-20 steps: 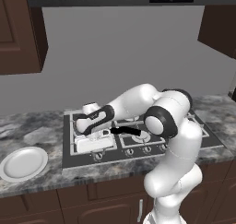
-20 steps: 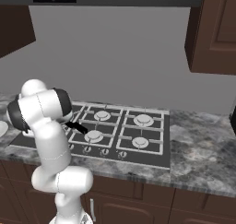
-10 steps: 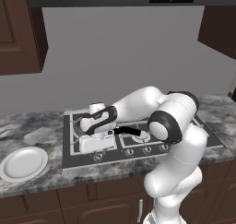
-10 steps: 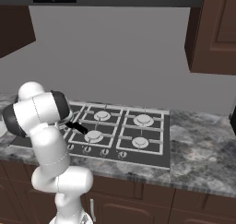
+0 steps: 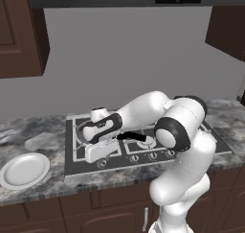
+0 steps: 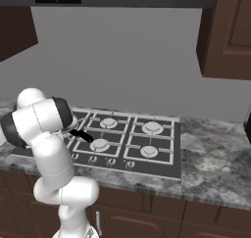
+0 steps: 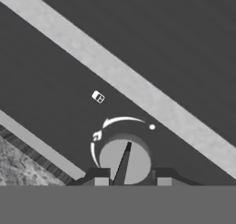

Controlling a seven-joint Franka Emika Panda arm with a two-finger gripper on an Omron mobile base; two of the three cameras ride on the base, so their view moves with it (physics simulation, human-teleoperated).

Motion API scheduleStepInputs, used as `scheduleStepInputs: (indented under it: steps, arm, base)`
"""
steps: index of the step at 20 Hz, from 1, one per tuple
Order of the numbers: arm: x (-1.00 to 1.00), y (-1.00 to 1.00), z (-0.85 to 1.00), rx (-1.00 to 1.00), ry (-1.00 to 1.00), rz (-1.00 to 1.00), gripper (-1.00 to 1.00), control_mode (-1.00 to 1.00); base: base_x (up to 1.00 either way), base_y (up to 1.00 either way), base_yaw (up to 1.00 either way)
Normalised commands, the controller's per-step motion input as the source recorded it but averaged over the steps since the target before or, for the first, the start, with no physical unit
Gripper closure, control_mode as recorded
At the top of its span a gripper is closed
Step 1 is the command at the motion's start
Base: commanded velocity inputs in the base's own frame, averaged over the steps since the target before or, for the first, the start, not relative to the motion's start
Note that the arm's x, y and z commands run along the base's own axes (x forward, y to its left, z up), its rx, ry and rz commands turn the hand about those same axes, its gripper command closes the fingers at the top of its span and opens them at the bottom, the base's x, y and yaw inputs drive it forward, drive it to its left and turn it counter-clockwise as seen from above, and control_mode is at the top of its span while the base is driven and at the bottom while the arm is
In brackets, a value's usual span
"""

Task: Pick the croissant and place it on the pan. Then turn on the stove to warm the croissant.

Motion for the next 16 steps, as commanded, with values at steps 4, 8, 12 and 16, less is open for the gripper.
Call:
scheduleStepInputs:
  steps: [4,8,12,16]
  arm:
    - [-0.06,0.0,-0.57,0.06,0.0,0.45,1.0,-1.0]
    - [-0.19,-0.04,-0.6,0.13,-0.14,0.45,1.0,-1.0]
    - [-0.25,-0.09,-0.62,0.21,-0.24,0.45,1.0,-1.0]
    - [-0.24,-0.12,-0.59,0.23,-0.26,0.45,1.0,-1.0]
  base:
    - [0.0,0.0,0.0]
    - [0.0,0.0,0.0]
    - [0.0,0.0,0.0]
    - [0.0,0.0,0.0]
